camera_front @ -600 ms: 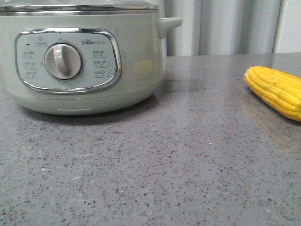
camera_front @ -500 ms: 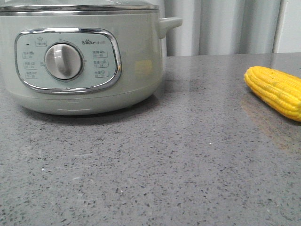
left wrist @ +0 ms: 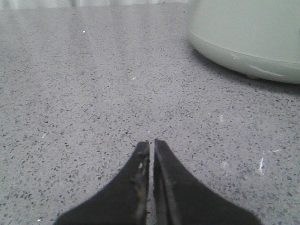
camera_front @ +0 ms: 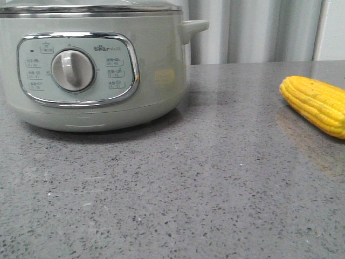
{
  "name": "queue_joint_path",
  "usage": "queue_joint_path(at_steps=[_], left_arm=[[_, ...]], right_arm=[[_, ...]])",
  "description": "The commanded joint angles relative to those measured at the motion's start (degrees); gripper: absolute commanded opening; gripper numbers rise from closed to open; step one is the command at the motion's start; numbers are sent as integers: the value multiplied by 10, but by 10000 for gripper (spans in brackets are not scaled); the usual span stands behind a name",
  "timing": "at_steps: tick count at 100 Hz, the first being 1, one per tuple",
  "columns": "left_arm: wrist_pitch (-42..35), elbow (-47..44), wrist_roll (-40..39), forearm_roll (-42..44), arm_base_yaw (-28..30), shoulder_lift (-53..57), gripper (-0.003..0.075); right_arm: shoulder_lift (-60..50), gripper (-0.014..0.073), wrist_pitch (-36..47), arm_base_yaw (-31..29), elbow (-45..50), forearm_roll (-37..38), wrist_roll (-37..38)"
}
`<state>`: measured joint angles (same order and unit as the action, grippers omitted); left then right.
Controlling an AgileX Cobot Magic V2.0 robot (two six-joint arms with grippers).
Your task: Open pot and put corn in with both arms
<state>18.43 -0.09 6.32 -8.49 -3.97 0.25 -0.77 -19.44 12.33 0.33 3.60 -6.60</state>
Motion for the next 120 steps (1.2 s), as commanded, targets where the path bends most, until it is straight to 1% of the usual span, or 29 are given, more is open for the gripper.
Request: queue_joint_path(at_steps=[1,24,28,36,41,58,70,75,80,89,94,96,99,102,108,117,120], left_arm=[[-22,-14,-5,-8,0,17,-18],[-22,-14,-5,-8,0,17,-18],[-22,-14,-5,-8,0,17,-18],[-22,-14,-5,-8,0,17,-18],[-22,-14,-5,-8,0,17,-18],[-22,-14,-5,-8,0,17,-18],[-27,-14,-5,-8,0,17,-18],[-35,-14,-5,-8,0,17,-18],[-43,-14,-5,-9,0,17,-18],[-52,-14,-5,-39,0,17,-18],[-57,-14,-5,-85,0,17,-18],[-59,-14,-6,-116,0,17,-18],[-63,-14,-6,-174,0,17,-18],[-67,-14,-6,-206,0,17,-18],[-85,-14,-6,-242,0,17,-18],[-143,-14,-6,-320,0,17,-18],[-155,-14,-6,-345,0,17,-18]], right_arm=[[-8,-74,22,-4,20,8,-6],[-8,-74,31,-4,19,13,-6],[-8,-73,31,-4,19,50,-6],[-8,-73,41,-4,19,152,-6],[-8,-74,51,-4,19,183,-6],[-8,-74,90,-4,19,187,-6],[-8,-73,135,-4,19,185,-6],[-8,-73,161,-4,19,164,-5],[-8,-73,190,-4,19,109,-5],[-8,-73,221,-4,19,45,-5],[-8,-73,220,-4,19,-7,-5],[-8,-73,218,-4,19,-25,-5],[-8,-73,215,-4,19,-75,-5],[-8,-73,211,-4,19,-114,-5],[-8,-73,205,-4,19,-187,-5],[-8,-73,213,-4,19,-258,-5],[-8,-73,222,-4,19,-292,-5]])
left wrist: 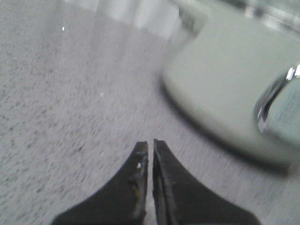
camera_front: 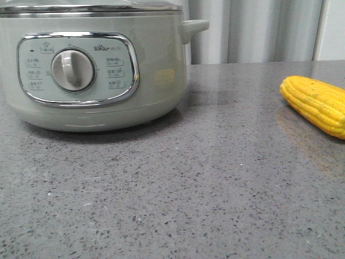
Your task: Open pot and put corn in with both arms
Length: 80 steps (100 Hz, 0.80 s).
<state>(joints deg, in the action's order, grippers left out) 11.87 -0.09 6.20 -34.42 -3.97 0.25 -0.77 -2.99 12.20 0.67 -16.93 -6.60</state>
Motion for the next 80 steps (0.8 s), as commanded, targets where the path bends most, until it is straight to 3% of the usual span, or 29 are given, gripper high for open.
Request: queue_joint_path(at_steps=[1,15,67,80], left_arm=[[-96,-14,-4,-91,0,17,-18],[-107,-14,-3,-126,0,17,-18],[-126,-14,-3,-125,0,17,-19],[-126,-3,-2,-124,0,14,-19]], right_arm=[[-8,-73,59,-2,15,-102,-5],[-8,-73,98,-2,15,-234,-5],[-8,-73,88,-2,14,-235,-5],[-8,-73,47,-2,-11,-235,-5]])
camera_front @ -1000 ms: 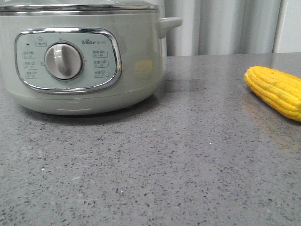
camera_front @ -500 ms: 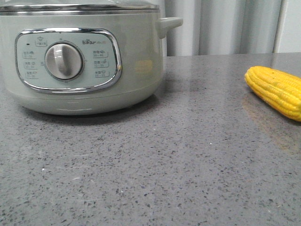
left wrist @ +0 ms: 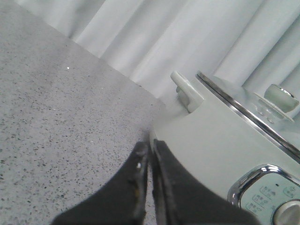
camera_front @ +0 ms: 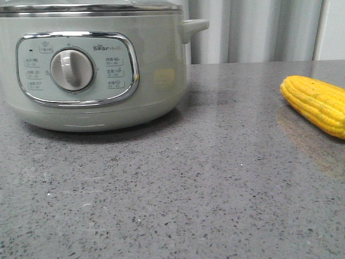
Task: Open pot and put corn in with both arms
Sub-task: 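Grasp the glass lid rim with the left gripper and lift it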
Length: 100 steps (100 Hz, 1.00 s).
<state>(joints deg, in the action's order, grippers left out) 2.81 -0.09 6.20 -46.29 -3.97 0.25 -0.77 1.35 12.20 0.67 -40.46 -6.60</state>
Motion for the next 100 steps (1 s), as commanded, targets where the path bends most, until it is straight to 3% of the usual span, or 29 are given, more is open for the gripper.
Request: queue_joint_path(at_steps=[1,13,25,32,38,42,49,64,74,81,100], left_arm=[[-34,-2,-2,-5,0,14,-19],[-28,30,4,10,0,-13,-18],[28,99,18,104,0,-62,32],[58,147,18,133,0,-105,146],[75,185,28,139,-2,-146,295],[82,211,50,139,-2,-179,392],[94,255,96,138,-2,-236,489],[91,349,210,107,-17,-340,502],[76,406,243,88,-56,-413,502],[62,444,243,88,-90,-466,502],[-42,520,243,88,-183,-609,502]], right_arm=[[-8,-73,0,-2,-16,2,-5],[4,-73,-59,-2,-65,20,-6],[47,-71,-128,-2,-134,89,-6],[86,-67,-164,-2,-182,133,-6],[127,-41,-188,-2,-228,168,-6],[150,-1,-204,-2,-253,190,-6],[196,104,-224,-2,-300,218,-6],[279,430,-240,-2,-379,249,-6],[312,582,-240,-2,-405,254,-6],[327,621,-236,-2,-411,260,-6],[338,619,-219,-2,-411,260,-6]])
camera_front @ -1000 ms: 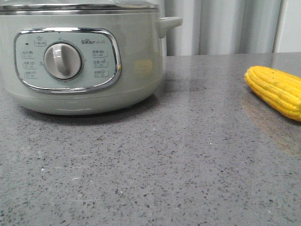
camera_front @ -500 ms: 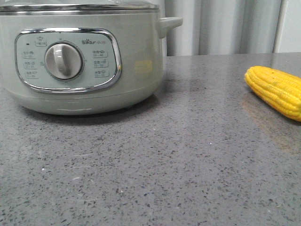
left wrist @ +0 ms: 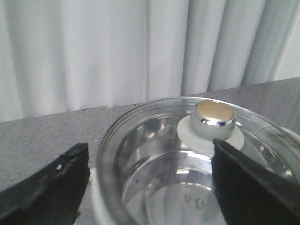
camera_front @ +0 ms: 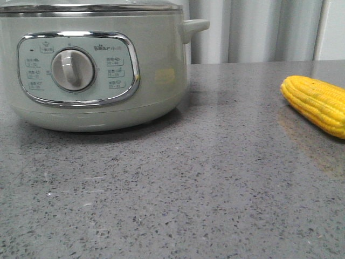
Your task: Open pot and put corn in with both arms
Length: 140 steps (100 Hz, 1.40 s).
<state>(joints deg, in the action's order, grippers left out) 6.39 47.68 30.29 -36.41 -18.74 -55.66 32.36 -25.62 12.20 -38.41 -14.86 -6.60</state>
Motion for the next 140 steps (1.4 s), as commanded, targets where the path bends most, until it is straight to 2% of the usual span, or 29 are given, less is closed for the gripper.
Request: queue_joint_path(at_steps=[1,13,23,53,63,82,92,118,128,140], left_arm=[[-86,45,2,-11,-38,-54,502],[-132,87,1,-14,-76,-134,502],[-138,122,0,-14,-95,-195,502],[-138,177,0,-18,-102,-301,495],[-132,177,0,-27,-102,-303,425],[-136,178,0,-27,-102,-296,138],[-140,188,0,-27,-102,-284,50],[-150,232,2,-23,-85,-195,40],[-131,228,2,-23,-43,-148,40],[-115,201,2,-23,39,-96,40]], right_arm=[[7,619,51,-2,-20,4,-6],[7,619,51,-2,-20,5,-6],[7,619,51,-2,-20,9,-6],[7,619,46,-2,-20,10,-6],[7,619,45,-2,-20,10,-6],[7,619,45,-2,-20,11,-6],[7,619,45,-2,-20,12,-6],[7,619,46,-2,-20,12,-6],[7,619,46,-2,-20,12,-6],[7,619,44,-2,-20,12,-6]])
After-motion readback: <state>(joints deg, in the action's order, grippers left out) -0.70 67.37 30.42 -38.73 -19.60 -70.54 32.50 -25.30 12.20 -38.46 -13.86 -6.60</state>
